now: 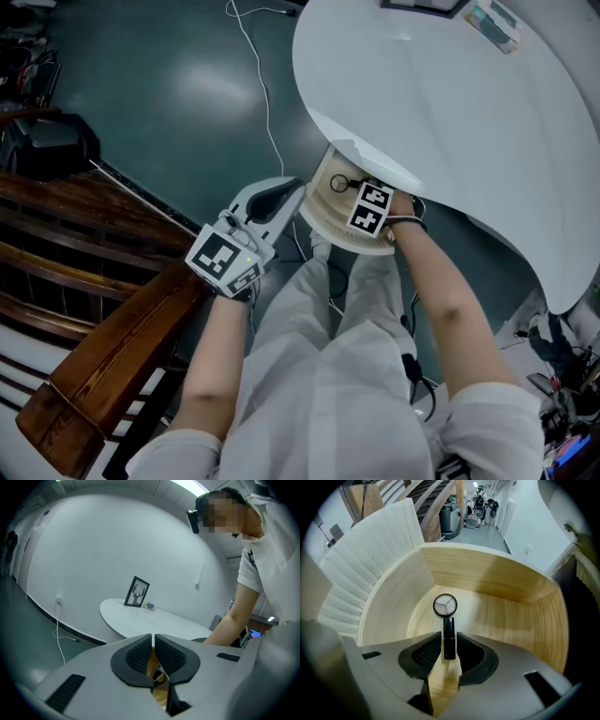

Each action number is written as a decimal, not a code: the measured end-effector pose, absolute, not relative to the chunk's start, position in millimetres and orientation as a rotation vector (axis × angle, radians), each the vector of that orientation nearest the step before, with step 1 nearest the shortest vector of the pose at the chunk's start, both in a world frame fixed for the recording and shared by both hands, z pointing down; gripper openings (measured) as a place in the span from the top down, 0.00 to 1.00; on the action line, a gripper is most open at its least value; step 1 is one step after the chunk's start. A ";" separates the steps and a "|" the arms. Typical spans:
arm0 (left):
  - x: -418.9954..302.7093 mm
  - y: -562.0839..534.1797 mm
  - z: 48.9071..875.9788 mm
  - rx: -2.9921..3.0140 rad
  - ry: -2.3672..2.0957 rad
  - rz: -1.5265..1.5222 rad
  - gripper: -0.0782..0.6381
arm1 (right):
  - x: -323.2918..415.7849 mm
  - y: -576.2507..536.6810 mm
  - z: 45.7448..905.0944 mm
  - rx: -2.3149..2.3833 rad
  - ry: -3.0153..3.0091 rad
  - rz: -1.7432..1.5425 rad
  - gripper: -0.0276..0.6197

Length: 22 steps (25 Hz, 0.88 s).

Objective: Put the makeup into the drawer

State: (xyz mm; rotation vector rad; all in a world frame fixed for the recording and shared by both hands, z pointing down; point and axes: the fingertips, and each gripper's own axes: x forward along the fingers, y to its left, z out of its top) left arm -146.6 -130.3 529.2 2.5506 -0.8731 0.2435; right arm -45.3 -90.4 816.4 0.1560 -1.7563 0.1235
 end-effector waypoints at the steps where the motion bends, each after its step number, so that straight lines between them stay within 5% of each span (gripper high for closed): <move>1: -146.8 -130.0 527.9 2.552 -0.874 0.242 0.86 | -45.8 -90.1 813.4 0.167 -1.763 0.136 0.82; 22: -141.1 -127.2 477.3 2.654 -0.818 0.226 0.86 | -37.2 -65.2 719.5 0.504 -1.864 0.362 0.82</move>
